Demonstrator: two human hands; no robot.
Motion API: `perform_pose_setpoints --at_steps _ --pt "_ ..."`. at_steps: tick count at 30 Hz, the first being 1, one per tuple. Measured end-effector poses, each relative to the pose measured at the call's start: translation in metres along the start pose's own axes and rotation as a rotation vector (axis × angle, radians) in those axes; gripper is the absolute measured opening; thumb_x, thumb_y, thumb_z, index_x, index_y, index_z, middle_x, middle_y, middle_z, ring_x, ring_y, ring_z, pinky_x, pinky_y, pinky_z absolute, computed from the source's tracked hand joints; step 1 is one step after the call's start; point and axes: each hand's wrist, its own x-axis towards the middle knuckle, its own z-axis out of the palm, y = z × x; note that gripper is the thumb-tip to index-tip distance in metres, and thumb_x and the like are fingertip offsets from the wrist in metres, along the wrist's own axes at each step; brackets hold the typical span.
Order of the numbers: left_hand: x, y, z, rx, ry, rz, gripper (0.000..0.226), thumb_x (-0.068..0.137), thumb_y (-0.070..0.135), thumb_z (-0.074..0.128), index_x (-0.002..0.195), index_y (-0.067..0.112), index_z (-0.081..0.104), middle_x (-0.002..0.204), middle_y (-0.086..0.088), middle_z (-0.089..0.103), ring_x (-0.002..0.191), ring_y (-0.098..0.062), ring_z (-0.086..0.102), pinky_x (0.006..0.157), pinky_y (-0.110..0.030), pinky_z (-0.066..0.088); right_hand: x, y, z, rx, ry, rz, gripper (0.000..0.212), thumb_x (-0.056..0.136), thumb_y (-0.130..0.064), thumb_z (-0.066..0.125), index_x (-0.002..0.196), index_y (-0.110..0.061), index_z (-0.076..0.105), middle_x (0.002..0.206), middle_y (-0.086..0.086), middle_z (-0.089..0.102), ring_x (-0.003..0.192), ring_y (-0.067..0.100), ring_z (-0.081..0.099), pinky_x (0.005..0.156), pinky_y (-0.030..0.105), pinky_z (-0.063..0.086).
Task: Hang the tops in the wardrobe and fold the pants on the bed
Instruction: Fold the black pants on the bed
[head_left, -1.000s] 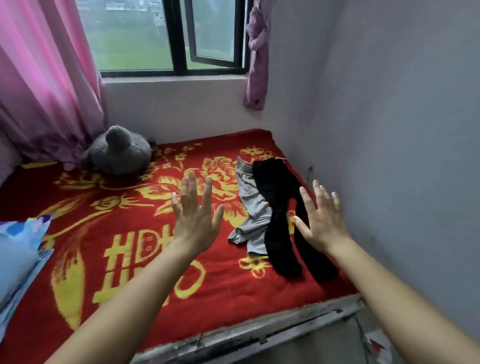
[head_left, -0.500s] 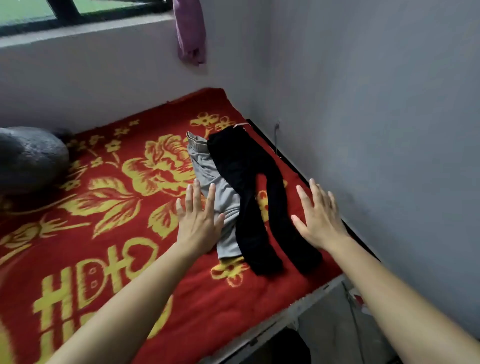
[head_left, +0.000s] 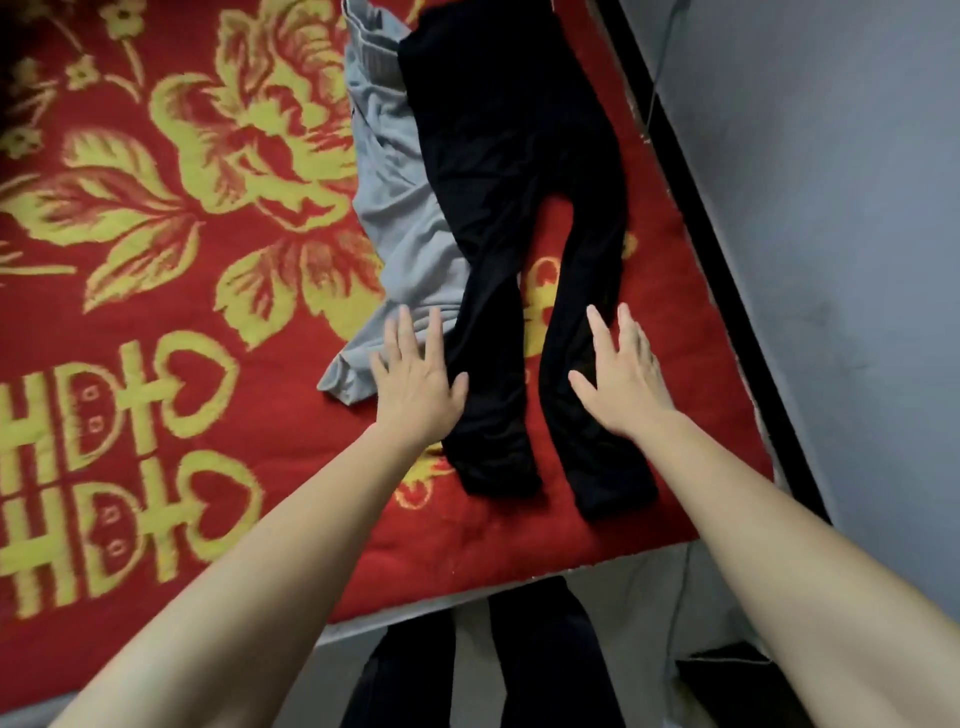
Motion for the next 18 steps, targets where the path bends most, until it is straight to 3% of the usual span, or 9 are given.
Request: perform_pose_setpoints --at_steps 3,5,8,11,15,18 --pt "0.031 0.01 0.038 0.083 -0.038 0.08 0.086 0.096 0.046 0.052 0.158 0.024 -0.004 0.163 -0.021 -0.009 0.15 -0.039 -0.004 0.116 -0.057 0.017 0.03 0.011 0.036 0.055 -0.015 0.01 0.085 0.099 -0.038 0.055 0.159 -0.033 -0.005 0.165 0.018 -0.01 0.151 0.04 0.009 0.12 0.052 0.024" --pt "0.055 0.011 0.061 0.153 -0.04 0.167 0.081 0.096 0.043 0.052 0.158 0.029 0.003 0.164 -0.018 -0.004 0.15 -0.039 0.003 0.113 -0.054 0.024 0.047 0.018 0.063 0.113 -0.024 0.086 0.082 0.099 -0.037 0.055 0.158 -0.036 -0.002 0.166 0.016 -0.007 0.145 0.043 0.025 0.114 0.051 0.034" --pt "0.087 0.007 0.093 0.228 -0.097 0.216 0.058 0.096 0.037 0.052 0.149 0.022 0.033 0.165 -0.005 0.012 0.143 -0.034 0.024 0.102 -0.048 0.036 0.068 0.026 0.103 0.027 -0.009 0.121 0.06 0.103 -0.034 0.048 0.157 -0.026 0.022 0.167 0.011 0.007 0.128 0.04 0.045 0.101 0.045 0.043" --pt "0.101 -0.001 0.122 0.323 -0.142 0.243 0.04 0.096 0.027 0.053 0.134 0.018 0.049 0.164 0.001 0.017 0.141 -0.035 0.026 0.095 -0.046 0.038 0.079 0.033 0.132 -0.128 0.103 0.03 0.043 0.104 -0.028 0.047 0.145 -0.015 0.046 0.164 0.008 0.021 0.114 0.036 0.044 0.093 0.038 0.043" --pt "0.108 -0.011 0.132 0.324 -0.117 0.294 0.037 0.099 0.029 0.048 0.134 0.018 0.049 0.164 0.003 0.017 0.141 -0.036 0.024 0.094 -0.045 0.035 0.085 0.038 0.14 -0.162 0.135 -0.003 0.033 0.104 -0.025 0.049 0.135 -0.014 0.054 0.162 0.005 0.027 0.109 0.035 0.044 0.092 0.036 0.041" --pt "0.105 -0.012 0.12 0.248 -0.041 0.33 0.031 0.098 0.022 0.049 0.128 0.019 0.055 0.157 0.006 0.034 0.128 -0.031 0.04 0.084 -0.041 0.036 0.09 0.029 0.125 -0.066 0.104 0.106 0.033 0.101 -0.021 0.055 0.134 -0.018 0.059 0.154 0.003 0.043 0.115 0.034 0.049 0.094 0.038 0.044"
